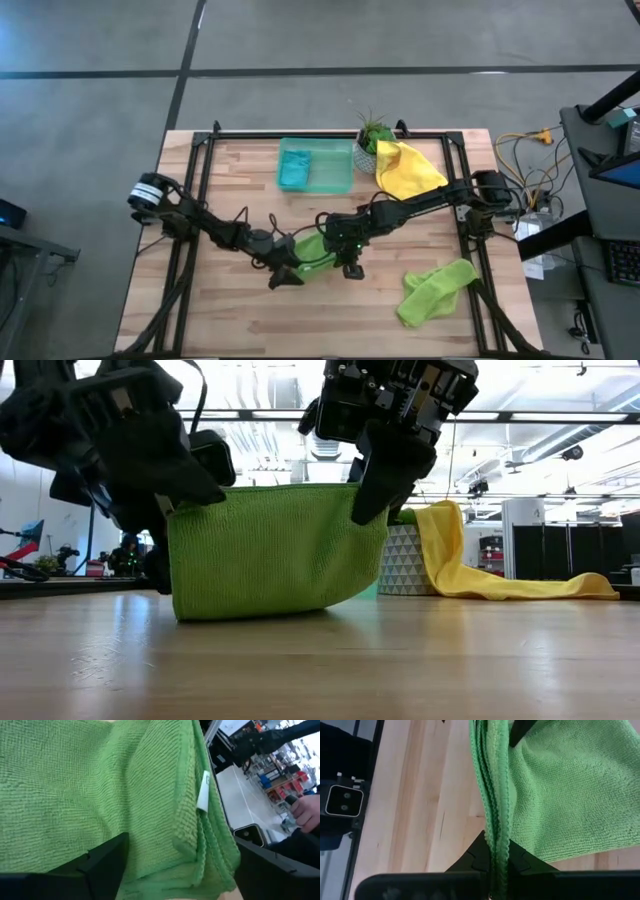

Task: Fold microfiber towels
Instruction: Fold the green microfiber towel

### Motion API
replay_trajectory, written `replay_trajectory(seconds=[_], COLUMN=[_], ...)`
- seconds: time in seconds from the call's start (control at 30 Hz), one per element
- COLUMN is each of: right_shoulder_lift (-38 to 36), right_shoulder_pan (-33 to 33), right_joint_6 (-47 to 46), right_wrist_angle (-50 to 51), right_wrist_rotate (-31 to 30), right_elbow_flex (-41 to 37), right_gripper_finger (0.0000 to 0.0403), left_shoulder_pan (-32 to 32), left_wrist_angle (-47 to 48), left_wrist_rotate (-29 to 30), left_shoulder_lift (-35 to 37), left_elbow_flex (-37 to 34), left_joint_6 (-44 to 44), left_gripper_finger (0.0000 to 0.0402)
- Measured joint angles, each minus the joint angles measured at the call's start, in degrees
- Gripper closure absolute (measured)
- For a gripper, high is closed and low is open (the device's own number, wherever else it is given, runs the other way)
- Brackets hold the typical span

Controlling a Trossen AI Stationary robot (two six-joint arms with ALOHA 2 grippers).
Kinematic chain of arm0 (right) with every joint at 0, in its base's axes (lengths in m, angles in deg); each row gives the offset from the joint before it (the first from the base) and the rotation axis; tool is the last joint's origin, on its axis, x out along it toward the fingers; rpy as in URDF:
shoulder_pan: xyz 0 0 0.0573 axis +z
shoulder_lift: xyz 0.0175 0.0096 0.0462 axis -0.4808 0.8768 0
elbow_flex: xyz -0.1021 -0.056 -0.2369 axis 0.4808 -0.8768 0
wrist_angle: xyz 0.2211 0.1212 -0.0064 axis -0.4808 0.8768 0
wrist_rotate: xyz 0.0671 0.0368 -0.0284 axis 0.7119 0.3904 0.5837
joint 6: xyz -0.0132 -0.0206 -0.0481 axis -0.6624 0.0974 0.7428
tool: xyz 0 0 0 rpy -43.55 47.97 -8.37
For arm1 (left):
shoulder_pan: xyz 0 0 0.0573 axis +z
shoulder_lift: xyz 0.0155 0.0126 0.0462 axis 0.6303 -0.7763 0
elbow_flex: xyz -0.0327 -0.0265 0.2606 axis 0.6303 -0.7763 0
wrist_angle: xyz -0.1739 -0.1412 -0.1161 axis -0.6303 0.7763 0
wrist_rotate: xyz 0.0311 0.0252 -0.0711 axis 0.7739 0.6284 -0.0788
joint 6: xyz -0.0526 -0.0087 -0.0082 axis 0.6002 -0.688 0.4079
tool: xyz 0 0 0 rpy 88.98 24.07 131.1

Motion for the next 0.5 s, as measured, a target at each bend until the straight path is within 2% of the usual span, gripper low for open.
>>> replay_trajectory(seconds=[0.13,0.33,0.4,0.5], right_shoulder_lift=[0.00,0.00,0.00,0.00], right_shoulder_pan=[0.00,0.00,0.00,0.00], right_joint_6=[-0.21,-0.12,1.14,4.28], right_wrist_angle=[0.00,0.02,0.00,-0.05], right_wrist_rotate=[0.26,0.37,0.35,0.28], right_elbow_flex=[0.00,0.00,0.00,0.57], right_gripper_finger=[0.0394,0.0394,0.0394,0.0394], left_shoulder_pan=[-0.02,-0.17,-0.28,-0.30], left_wrist_angle=[0.00,0.09,1.34,9.19], left_wrist_rotate=[-0.12,-0.39,-0.28,0.19], left_shoulder_lift=[1.03,4.74,6.69,9.90], left_elbow_flex=[-0.16,-0.43,-0.50,-0.48], left_joint_6=[0.31,-0.92,-1.82,-1.86], left_gripper_finger=[0.0181,0.0372,0.0388,0.0390])
